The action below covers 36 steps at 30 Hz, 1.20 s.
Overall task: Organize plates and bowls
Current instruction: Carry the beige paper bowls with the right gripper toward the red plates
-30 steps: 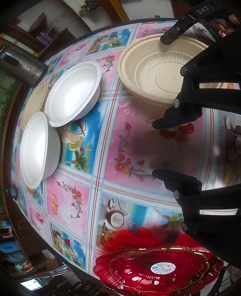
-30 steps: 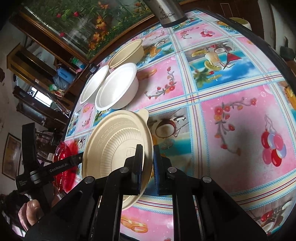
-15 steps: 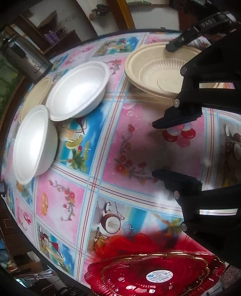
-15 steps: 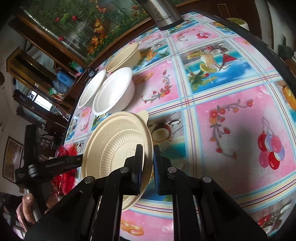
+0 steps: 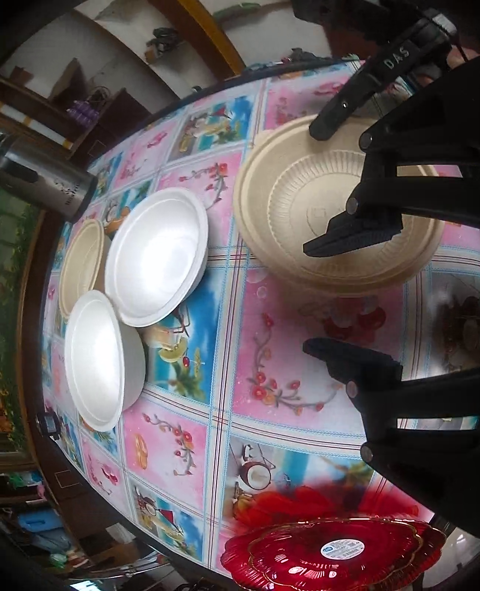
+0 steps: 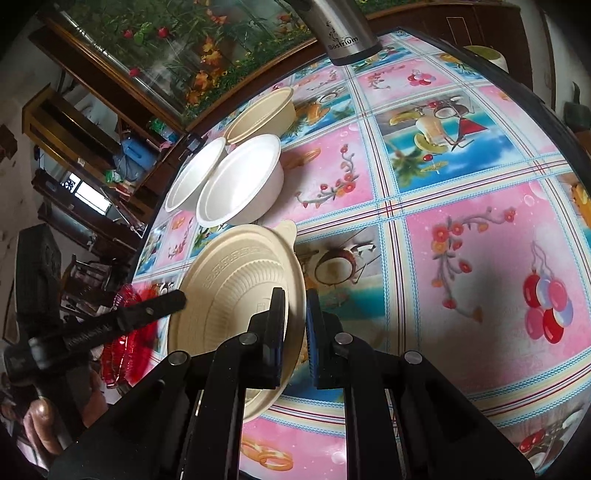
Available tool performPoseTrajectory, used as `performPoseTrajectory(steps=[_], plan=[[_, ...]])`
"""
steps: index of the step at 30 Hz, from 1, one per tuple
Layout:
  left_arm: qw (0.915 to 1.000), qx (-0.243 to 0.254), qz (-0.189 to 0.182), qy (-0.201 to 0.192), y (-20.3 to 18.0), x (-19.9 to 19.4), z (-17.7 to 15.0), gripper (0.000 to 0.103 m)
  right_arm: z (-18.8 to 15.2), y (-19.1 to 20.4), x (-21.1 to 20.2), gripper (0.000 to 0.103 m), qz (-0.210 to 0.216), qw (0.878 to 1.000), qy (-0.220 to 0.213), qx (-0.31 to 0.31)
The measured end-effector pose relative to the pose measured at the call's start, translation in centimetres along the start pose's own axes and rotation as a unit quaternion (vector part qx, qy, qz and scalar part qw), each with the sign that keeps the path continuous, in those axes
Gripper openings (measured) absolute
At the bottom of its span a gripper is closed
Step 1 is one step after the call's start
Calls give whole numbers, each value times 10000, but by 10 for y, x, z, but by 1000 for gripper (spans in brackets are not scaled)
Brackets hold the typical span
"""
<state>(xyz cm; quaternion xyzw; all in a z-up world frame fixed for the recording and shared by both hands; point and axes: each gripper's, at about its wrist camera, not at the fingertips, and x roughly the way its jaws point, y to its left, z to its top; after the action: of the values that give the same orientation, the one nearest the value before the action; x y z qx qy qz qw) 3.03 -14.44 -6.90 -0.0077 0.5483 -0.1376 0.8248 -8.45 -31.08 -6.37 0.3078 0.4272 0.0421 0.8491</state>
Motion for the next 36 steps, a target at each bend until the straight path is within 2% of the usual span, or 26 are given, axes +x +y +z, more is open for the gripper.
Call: performPoseTrajectory(steps=[10,24,36], plan=[[9974,483,458,-269,-16,16,-9,46,2,-15,3,10,91,9998,-2,176],[9945,731,444,-603,-20,20,-9,45,7,-21,6,10,222,9994,36,278],[9917,864,587,-756,-22,18,-10,45,10,-14,14,11,47,9995,239,185]])
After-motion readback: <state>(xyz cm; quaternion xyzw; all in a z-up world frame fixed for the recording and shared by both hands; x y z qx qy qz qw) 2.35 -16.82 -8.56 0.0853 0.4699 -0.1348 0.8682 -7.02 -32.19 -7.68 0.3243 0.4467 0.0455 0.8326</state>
